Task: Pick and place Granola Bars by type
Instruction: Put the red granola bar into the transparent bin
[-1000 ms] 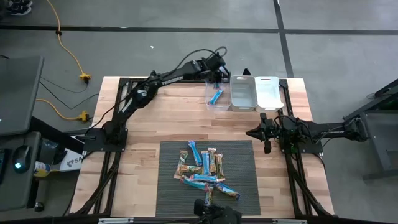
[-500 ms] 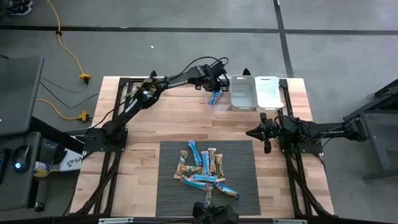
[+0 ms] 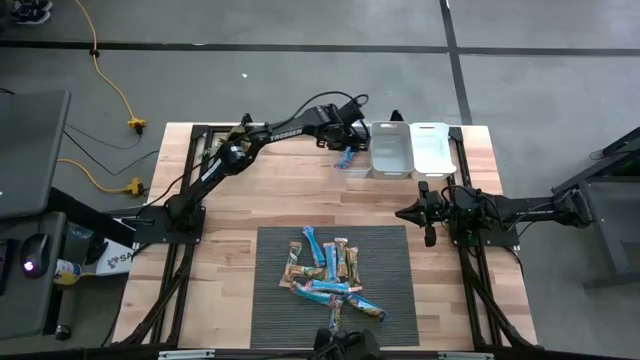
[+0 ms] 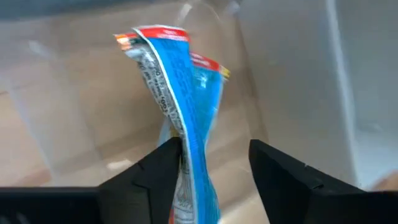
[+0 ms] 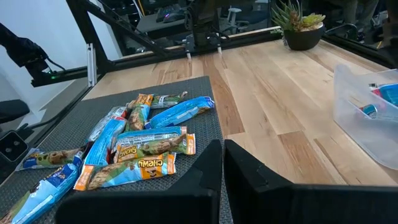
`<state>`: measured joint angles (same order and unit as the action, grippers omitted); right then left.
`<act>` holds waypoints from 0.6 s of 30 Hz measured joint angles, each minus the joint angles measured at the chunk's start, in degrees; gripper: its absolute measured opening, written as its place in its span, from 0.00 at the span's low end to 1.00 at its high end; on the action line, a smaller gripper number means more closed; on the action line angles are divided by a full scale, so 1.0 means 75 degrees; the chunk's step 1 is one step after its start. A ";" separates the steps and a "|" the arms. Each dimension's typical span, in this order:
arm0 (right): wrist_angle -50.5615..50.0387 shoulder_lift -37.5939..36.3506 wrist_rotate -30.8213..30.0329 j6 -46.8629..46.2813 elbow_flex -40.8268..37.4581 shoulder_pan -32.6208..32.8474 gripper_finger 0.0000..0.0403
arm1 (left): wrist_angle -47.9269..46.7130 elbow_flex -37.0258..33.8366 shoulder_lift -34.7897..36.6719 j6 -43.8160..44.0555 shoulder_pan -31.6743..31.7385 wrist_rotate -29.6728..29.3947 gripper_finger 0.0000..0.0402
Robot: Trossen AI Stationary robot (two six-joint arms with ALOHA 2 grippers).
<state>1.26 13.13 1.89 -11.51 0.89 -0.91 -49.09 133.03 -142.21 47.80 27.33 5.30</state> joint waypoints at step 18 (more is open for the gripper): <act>0.0000 0.0000 0.0000 0.0000 0.0000 0.0000 0.00 | 0.0376 -0.0006 0.2125 -0.2871 -0.0050 0.0577 0.52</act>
<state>1.26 13.13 1.89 -11.51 0.89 -0.91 -46.26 132.99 -126.28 26.26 26.96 9.63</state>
